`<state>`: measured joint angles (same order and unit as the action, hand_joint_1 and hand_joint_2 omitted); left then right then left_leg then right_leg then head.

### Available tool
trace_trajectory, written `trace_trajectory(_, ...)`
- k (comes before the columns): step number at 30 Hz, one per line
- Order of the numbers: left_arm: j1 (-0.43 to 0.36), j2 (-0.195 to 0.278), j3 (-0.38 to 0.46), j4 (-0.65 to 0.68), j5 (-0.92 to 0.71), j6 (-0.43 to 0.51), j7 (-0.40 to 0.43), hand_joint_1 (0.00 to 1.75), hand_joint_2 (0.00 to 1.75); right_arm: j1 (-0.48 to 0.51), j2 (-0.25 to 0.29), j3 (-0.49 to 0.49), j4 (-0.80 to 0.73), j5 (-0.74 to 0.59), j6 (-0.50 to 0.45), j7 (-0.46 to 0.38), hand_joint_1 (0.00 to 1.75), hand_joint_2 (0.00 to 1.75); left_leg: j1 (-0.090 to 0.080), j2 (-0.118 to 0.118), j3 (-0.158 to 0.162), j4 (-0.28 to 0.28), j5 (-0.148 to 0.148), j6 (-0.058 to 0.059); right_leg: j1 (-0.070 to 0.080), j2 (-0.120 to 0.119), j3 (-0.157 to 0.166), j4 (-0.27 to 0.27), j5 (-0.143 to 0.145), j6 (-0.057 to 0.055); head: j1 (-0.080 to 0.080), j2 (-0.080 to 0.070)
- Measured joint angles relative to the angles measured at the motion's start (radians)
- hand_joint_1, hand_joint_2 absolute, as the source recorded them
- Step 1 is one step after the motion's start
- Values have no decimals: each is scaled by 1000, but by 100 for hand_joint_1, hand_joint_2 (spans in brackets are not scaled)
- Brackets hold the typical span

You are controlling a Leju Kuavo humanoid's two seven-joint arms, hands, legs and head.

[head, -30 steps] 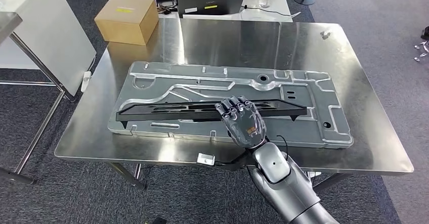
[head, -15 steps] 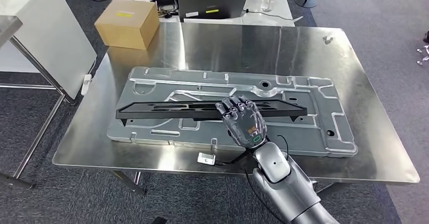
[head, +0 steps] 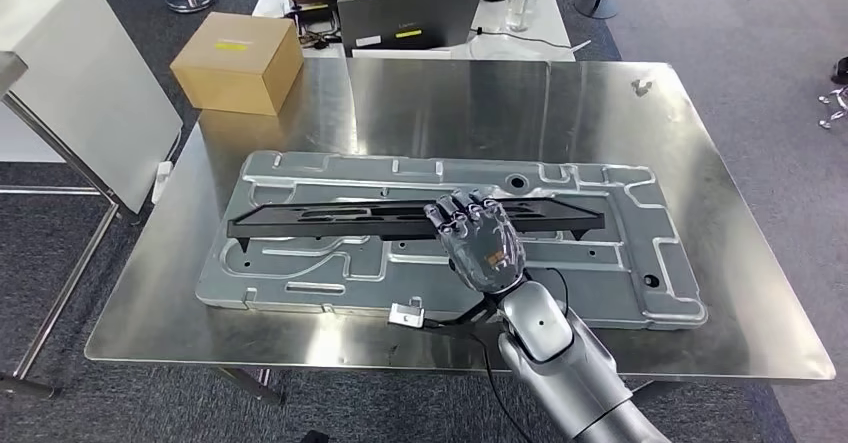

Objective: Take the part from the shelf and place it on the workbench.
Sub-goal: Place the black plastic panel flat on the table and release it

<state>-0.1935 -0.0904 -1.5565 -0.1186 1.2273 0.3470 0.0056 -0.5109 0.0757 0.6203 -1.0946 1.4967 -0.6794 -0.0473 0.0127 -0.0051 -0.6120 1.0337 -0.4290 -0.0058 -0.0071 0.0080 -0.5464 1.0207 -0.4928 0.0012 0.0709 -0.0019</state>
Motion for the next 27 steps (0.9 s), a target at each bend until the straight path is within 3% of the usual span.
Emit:
trace_trajectory(2,-1,0,0,0,4,-1,0,0,175,-1,1,0,0,0,0,-3,175,175,0,-2,4,-7,-5,16,-1,-2,2,-1,-6,11,0,0)
trace_trajectory(4,-2,0,0,0,5,-1,-1,0,175,-3,2,0,-2,-1,0,-4,175,175,3,-2,13,-12,-9,31,-4,-3,-13,37,-27,21,1,0)
trace_trajectory(5,-2,0,0,0,5,-1,-1,0,175,-4,2,0,-2,-1,0,-5,175,175,4,-1,18,-14,-12,37,-6,-4,-39,87,-49,24,1,0)
trace_trajectory(7,-1,0,0,0,5,-1,-1,0,175,-3,2,0,-2,-2,0,-5,175,175,3,-1,24,-14,-20,44,-6,-4,-123,227,-96,29,1,0)
trace_trajectory(8,0,0,0,0,5,-1,-1,0,175,-1,1,0,-1,-2,0,-5,175,175,2,-1,27,-14,-24,45,-6,-4,-161,279,-103,30,1,0)
trace_trajectory(9,1,0,0,0,5,-1,-1,0,175,1,1,0,-1,-2,0,-5,175,175,1,-2,33,-14,-29,45,-6,-4,-183,296,-89,29,1,0)
trace_trajectory(10,1,0,0,0,5,-1,-1,0,175,2,1,0,-1,-2,0,-5,175,175,0,-3,42,-14,-35,45,-6,-4,-184,271,-53,26,1,0)
trace_trajectory(12,3,-1,0,0,5,-1,-1,0,175,2,1,0,0,-2,0,-5,175,175,-1,-5,62,-15,-50,41,-2,-4,-141,142,41,13,1,0)
trace_trajectory(13,3,-1,0,0,5,-1,-1,0,175,1,1,0,0,-3,0,-5,175,175,-2,-6,69,-15,-56,38,2,-5,-117,80,72,5,0,0)
trace_trajectory(14,3,-2,0,0,5,-2,-1,0,175,0,1,0,0,-3,0,-5,175,175,-3,-6,72,-16,-61,34,6,-5,-100,38,83,-1,0,0)
trace_trajectory(16,3,-3,0,0,5,-2,0,0,175,-1,1,0,0,-4,0,-5,175,175,-3,-5,74,-21,-66,22,13,-5,-90,13,72,-8,-1,0)
trace_trajectory(19,2,-3,0,0,5,-1,-1,0,175,-2,2,0,-2,-4,0,-5,175,175,-4,-1,73,0,-85,5,2,-3,-68,-8,65,-21,-3,0)
trace_trajectory(21,1,-3,0,0,5,-1,-2,0,175,-4,4,0,-3,-4,0,-5,175,175,-2,0,23,100,-125,-4,-1,-5,-50,-16,57,-30,-5,0)
trace_trajectory(23,-1,-2,0,0,6,1,-3,0,175,-3,4,0,-2,-4,0,-5,175,175,0,0,-57,225,-160,-11,0,-7,-38,-15,45,-34,-6,0)
trace_trajectory(24,-3,-2,0,0,6,1,-3,0,175,-2,4,0,-2,-4,0,-5,175,175,1,0,-82,252,-153,-14,0,-7,-30,-15,38,-34,-6,0)
trace_trajectory(25,-5,-1,0,0,6,1,-3,0,175,-1,4,0,-2,-4,0,-5,175,175,1,0,-89,241,-123,-15,-1,-7,-21,-13,30,-33,-6,0)
trace_trajectory(27,-5,1,0,0,3,1,-7,0,175,0,5,0,-2,-4,0,-5,175,175,2,1,-55,129,-29,-14,-2,-4,-1,-8,12,-28,-6,0)
